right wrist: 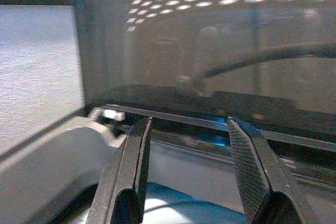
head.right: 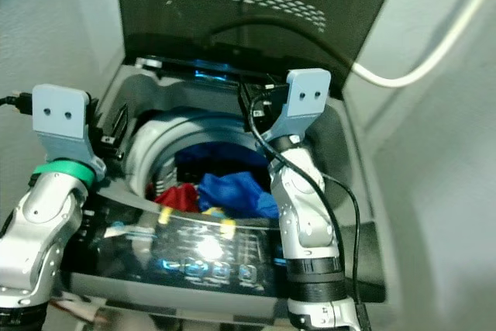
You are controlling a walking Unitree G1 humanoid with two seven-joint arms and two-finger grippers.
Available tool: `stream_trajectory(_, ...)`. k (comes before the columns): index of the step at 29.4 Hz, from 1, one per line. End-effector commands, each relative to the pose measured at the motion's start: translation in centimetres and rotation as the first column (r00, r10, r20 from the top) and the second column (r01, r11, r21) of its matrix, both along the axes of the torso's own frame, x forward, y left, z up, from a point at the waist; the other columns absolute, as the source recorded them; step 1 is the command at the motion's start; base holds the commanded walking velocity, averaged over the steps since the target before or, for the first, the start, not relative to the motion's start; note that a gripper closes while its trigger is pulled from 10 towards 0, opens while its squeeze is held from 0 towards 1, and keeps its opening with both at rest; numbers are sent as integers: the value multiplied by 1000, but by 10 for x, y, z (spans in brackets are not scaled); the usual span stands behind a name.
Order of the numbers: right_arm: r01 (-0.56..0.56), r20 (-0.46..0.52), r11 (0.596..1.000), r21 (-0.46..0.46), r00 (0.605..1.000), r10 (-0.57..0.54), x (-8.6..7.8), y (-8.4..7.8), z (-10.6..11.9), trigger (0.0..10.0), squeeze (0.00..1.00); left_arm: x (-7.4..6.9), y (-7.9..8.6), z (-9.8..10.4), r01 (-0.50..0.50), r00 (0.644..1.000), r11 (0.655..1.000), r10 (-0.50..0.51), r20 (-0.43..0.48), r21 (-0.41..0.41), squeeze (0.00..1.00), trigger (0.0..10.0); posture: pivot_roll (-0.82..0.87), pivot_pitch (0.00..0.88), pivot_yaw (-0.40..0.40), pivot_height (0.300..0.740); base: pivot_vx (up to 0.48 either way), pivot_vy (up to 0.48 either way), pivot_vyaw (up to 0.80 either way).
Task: Clothes washing
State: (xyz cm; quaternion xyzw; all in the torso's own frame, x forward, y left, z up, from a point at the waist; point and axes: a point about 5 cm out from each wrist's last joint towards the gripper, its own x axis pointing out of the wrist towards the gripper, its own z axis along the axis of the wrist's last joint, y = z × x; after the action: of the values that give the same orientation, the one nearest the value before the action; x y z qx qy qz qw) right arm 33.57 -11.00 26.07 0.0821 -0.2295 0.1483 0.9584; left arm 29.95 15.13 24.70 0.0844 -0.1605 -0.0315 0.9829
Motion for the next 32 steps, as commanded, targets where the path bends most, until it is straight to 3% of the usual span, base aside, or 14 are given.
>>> stream_trajectory(1, 16, -8, 1000, -4, 1000, -16, 0, -4, -4, 10000, 0, 0, -2, -9, 7, 999, 1000, -7, -40, 5, 0, 10000, 52, 37, -81, 740, 0, 0, 800)
stream_trajectory(32, 20, -19, 1000, 5, 1000, -20, 1, -5, -6, 10000, 0, -1, -5, -14, 34, 997, 999, -33, -72, 12, 0, 10000, 54, 42, -79, 740, 0, 0, 800)
